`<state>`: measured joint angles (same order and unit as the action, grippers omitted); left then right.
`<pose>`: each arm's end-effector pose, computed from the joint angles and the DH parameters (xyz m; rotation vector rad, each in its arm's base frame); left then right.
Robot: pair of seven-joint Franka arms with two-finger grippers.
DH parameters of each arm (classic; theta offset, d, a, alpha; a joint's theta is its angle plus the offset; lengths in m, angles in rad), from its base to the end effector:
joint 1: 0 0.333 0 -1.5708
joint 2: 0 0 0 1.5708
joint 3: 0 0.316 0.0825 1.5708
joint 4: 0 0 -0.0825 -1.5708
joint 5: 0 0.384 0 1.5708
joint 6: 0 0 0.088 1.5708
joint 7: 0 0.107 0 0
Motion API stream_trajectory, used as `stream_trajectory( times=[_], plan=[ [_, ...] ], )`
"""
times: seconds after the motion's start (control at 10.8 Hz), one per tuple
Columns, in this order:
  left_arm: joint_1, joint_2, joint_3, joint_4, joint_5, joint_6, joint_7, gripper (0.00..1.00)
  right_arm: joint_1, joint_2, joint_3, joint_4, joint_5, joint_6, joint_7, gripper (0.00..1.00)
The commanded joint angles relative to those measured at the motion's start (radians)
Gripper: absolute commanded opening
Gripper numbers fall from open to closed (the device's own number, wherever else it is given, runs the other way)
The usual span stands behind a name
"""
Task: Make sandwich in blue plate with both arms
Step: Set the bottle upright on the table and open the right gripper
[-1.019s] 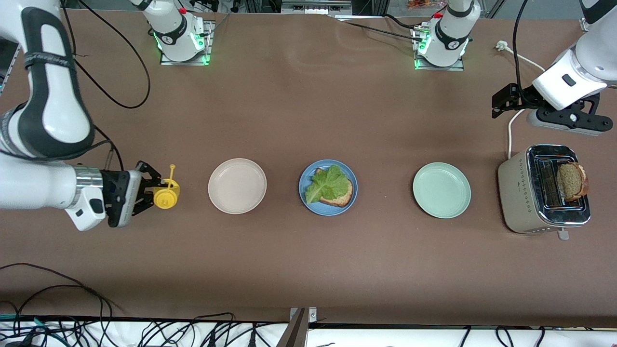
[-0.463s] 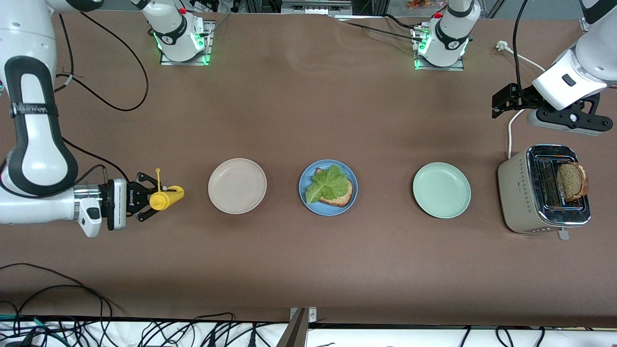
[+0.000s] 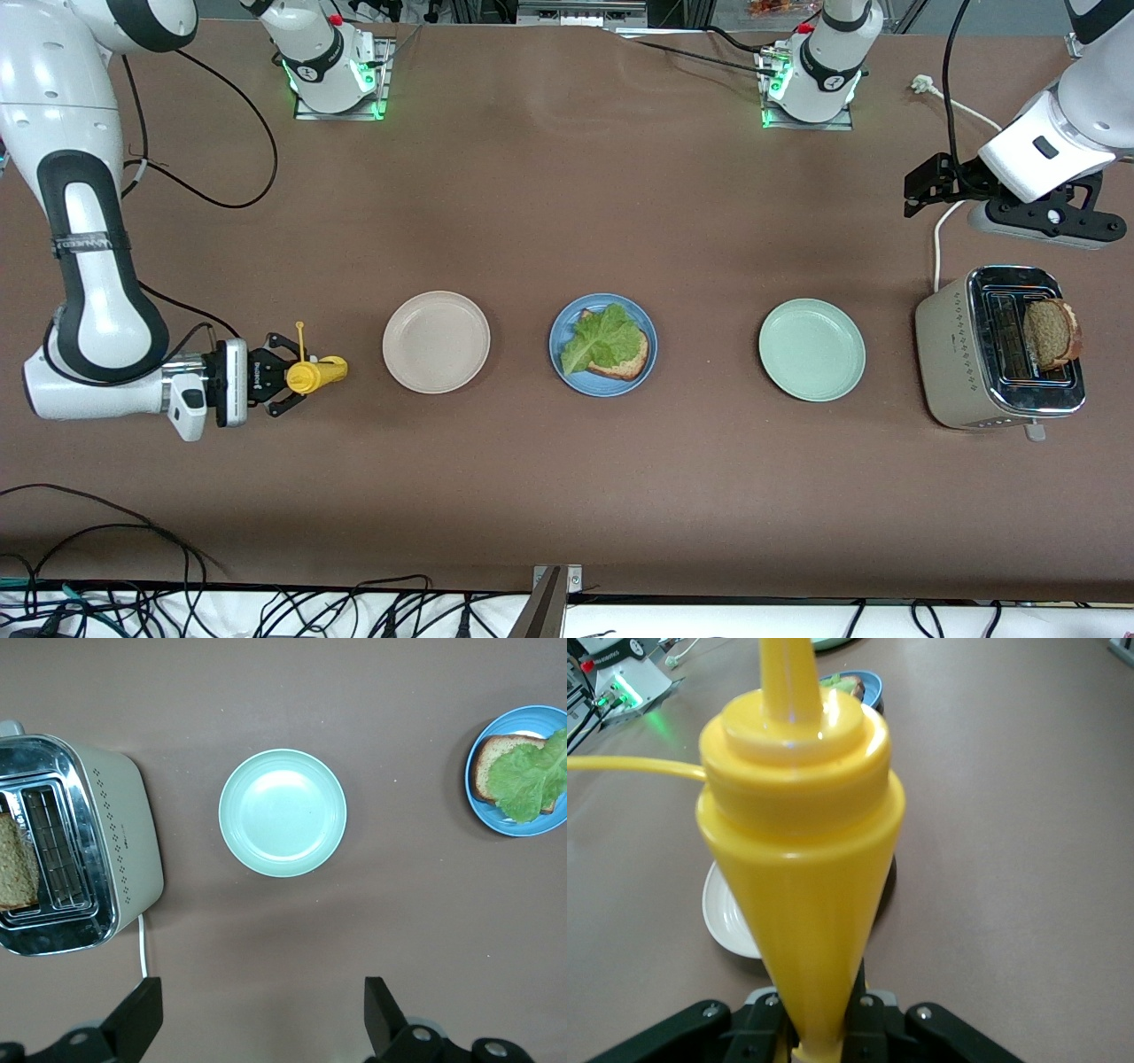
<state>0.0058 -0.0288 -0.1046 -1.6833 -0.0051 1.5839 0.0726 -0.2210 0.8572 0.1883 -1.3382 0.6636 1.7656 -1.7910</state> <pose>0.5404 -0.0549 0.5883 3.1270 -0.2680 -0.1111 0.7037 0.0033 0.2162 -1.7414 -1.5307 -0.4443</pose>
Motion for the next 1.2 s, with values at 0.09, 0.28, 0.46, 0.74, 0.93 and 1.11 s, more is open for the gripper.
stream_trajectory(
  times=[0.09, 0.28, 0.46, 0.74, 0.93, 1.11],
  plan=[
    [0.006, -0.007, -0.001, 0.001, -0.024, -0.010, 0.001, 1.00, -0.018, 0.074, 0.022, -0.007, 0.089, 0.054, -0.140, 0.00],
    [0.006, -0.007, -0.001, 0.001, -0.024, -0.010, 0.001, 1.00, -0.018, 0.098, 0.022, -0.025, 0.111, 0.084, -0.183, 0.00],
    [0.006, -0.007, -0.001, 0.001, -0.024, -0.010, -0.001, 1.00, -0.021, 0.109, 0.022, -0.027, 0.114, 0.084, -0.203, 0.00],
    [0.006, -0.007, -0.001, 0.001, -0.024, -0.010, 0.004, 1.00, -0.034, 0.111, 0.020, -0.027, 0.123, 0.084, -0.226, 1.00],
    [0.006, -0.007, -0.001, 0.001, -0.024, -0.010, 0.001, 1.00, -0.038, 0.109, 0.001, -0.021, 0.130, 0.071, -0.235, 1.00],
    [0.006, -0.007, 0.000, 0.001, -0.024, -0.010, 0.003, 1.00, -0.038, 0.086, -0.055, -0.015, 0.117, 0.063, -0.220, 1.00]
  ],
)
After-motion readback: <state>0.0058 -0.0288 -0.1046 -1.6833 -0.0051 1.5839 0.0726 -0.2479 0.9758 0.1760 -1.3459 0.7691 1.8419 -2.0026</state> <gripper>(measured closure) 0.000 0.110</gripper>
